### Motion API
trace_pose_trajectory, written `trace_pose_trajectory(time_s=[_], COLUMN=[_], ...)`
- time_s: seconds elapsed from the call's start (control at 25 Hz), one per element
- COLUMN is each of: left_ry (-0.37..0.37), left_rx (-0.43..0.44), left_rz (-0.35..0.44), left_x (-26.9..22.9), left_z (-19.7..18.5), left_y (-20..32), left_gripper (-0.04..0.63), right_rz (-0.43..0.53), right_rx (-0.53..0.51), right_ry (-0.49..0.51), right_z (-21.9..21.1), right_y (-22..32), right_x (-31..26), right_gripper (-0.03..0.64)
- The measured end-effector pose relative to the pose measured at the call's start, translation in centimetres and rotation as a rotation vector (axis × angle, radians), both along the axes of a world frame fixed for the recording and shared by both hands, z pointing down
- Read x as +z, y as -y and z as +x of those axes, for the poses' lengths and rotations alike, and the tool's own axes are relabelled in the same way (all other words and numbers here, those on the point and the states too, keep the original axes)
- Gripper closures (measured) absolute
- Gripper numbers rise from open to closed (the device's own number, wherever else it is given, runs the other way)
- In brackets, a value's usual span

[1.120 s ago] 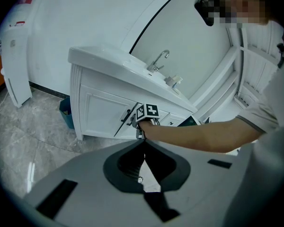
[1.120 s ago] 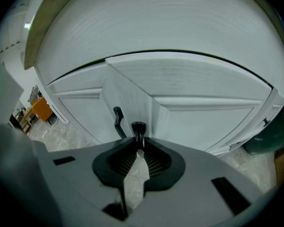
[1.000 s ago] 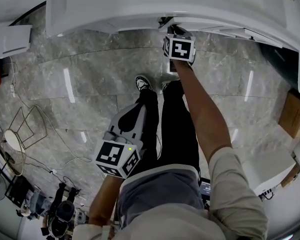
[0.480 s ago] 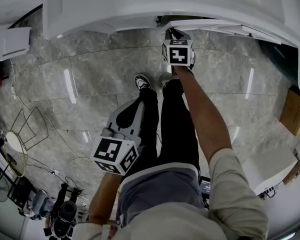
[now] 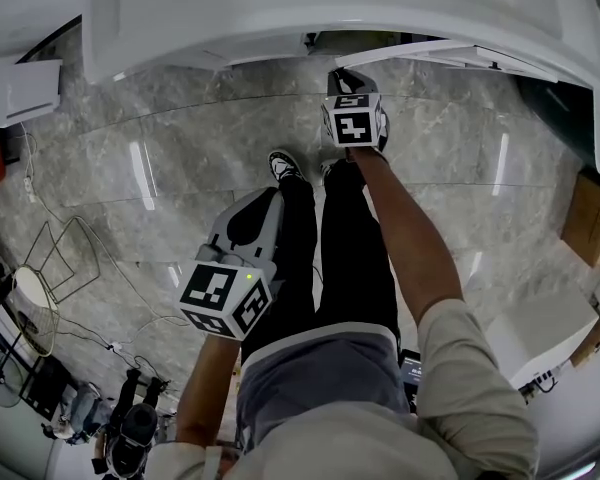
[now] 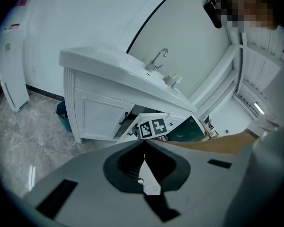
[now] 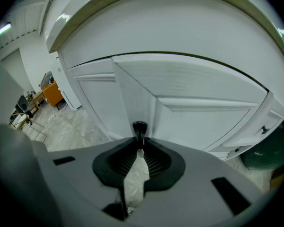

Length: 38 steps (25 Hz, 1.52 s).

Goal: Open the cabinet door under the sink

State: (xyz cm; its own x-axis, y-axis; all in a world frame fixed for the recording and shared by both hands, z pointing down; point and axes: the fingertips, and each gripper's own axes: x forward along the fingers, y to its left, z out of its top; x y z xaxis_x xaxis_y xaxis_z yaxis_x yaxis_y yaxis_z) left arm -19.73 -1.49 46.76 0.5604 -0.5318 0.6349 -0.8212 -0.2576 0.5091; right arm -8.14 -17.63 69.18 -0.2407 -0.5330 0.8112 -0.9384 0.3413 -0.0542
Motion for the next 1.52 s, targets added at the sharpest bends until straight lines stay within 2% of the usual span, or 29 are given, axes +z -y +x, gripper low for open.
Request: trace_pose_trajectory(time_s=[0.36, 1.12, 1.52], left_ry=[-0.017, -0.010, -0.006], left_rx=[-0.033, 0.015, 0.052], left_rz=[0.002, -0.012, -0.028], left_x=[-0.4, -0.9, -0.8], left_z=[-0.4, 2.2, 3.7], left_y=[1.6, 2.3, 2.1], left_gripper=[0.597, 0.597, 0.597], right_rz=[-0.001, -0.011, -0.018], right_rx=[-0.031, -0.163, -0.199], right_ry=[0.003, -0.023, -0.024], right_z=[0.1, 1.1, 1.7], right_y=[-0.7, -3.5, -4.7], right_x=[-0.1, -0.2, -0.2], right_gripper=[0.565, 0.565, 0.565])
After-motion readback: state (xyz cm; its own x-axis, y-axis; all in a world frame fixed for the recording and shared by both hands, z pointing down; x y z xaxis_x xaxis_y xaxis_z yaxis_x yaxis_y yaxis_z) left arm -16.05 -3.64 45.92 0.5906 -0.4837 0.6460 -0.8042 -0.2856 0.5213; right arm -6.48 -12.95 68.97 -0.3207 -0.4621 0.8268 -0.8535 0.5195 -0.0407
